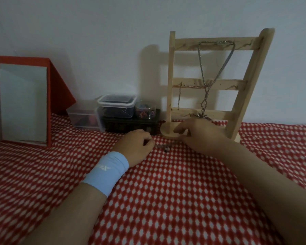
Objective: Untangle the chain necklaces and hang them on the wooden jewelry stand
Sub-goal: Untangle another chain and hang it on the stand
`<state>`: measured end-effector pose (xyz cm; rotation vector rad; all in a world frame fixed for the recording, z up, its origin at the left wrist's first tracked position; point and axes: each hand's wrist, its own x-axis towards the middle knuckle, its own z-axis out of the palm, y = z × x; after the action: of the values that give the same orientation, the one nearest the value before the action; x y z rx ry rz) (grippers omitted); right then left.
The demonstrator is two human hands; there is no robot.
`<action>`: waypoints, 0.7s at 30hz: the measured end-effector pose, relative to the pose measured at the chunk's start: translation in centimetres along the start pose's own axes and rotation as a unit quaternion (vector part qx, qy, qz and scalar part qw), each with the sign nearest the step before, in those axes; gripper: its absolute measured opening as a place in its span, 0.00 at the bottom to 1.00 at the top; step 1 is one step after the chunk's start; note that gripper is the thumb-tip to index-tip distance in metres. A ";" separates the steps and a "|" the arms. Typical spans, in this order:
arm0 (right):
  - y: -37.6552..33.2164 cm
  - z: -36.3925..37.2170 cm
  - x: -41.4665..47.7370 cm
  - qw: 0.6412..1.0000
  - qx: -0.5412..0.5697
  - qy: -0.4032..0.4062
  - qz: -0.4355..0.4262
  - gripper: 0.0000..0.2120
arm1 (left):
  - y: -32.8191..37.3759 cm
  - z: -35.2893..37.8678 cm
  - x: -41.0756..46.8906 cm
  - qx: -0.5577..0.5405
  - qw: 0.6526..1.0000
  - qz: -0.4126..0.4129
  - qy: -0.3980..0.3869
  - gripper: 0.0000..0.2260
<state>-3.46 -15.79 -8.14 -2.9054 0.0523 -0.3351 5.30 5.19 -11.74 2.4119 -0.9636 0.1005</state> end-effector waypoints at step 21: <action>0.1 -1.0 0.0 0.985 0.149 -0.083 0.008 0.15 | 0.1 -0.2 0.0 -0.121 0.991 -0.048 -0.039 0.16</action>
<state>-3.64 -16.11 -7.21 -2.6231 -0.0011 -0.0882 5.22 5.21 -11.50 2.2464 -0.8402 -0.1399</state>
